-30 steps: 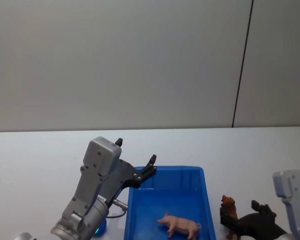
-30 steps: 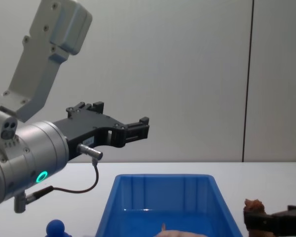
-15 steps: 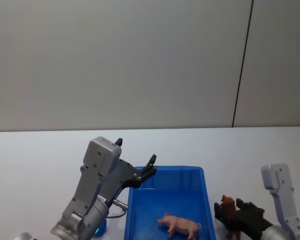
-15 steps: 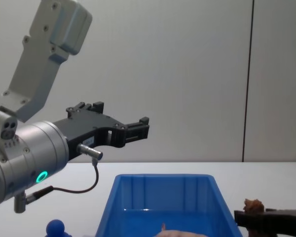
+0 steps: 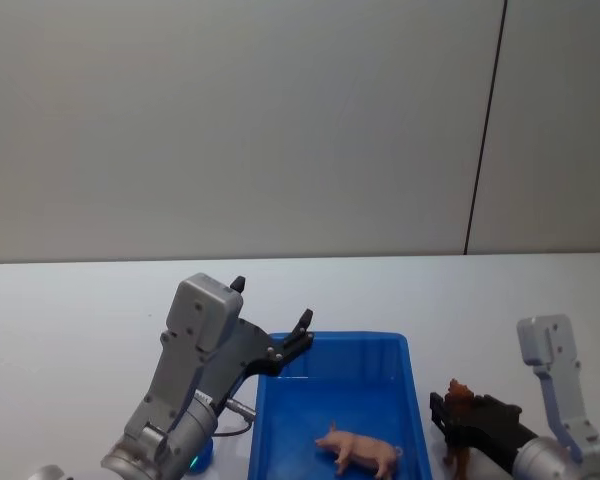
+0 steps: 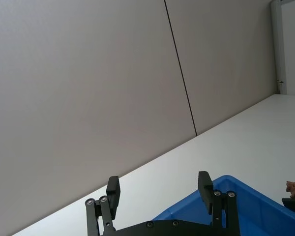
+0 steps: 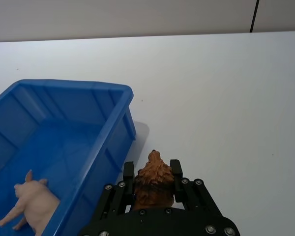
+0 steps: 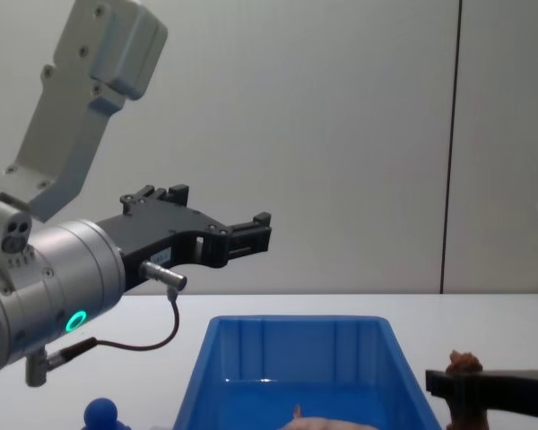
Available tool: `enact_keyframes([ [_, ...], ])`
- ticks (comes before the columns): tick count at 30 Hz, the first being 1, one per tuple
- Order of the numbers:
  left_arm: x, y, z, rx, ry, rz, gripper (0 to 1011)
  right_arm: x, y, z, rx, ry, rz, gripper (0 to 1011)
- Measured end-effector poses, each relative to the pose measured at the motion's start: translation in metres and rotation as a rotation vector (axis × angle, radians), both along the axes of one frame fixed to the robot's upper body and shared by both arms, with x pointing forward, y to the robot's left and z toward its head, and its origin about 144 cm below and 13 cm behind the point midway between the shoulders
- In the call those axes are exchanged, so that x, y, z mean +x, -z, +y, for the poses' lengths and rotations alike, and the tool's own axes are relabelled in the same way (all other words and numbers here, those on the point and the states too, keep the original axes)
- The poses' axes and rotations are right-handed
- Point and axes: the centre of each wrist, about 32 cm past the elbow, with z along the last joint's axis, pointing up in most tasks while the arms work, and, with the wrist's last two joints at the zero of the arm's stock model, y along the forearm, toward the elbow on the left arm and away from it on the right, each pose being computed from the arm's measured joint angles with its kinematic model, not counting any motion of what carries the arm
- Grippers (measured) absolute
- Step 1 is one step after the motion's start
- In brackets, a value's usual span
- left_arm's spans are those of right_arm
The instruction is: Pick up the two dolls from the table and place them into the box.
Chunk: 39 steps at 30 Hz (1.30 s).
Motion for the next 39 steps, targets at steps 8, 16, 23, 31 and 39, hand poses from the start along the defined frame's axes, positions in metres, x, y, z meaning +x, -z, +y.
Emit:
enact_keyframes([
  [8, 0.000, 0.000, 0.000, 0.000, 0.000, 0.000, 1001, 0.002, -0.009, 0.001, -0.010, 0.002, -0.059, 417],
  [16, 0.000, 0.000, 0.000, 0.000, 0.000, 0.000, 1001, 0.005, -0.031, 0.006, -0.001, -0.017, -0.163, 417],
  [23, 0.000, 0.000, 0.000, 0.000, 0.000, 0.000, 1001, 0.010, -0.051, 0.018, 0.042, -0.079, -0.229, 417],
  [31, 0.000, 0.000, 0.000, 0.000, 0.000, 0.000, 1001, 0.015, -0.052, 0.033, 0.081, -0.153, -0.213, 417],
  [39, 0.000, 0.000, 0.000, 0.000, 0.000, 0.000, 1001, 0.018, -0.040, 0.050, 0.100, -0.225, -0.164, 620],
])
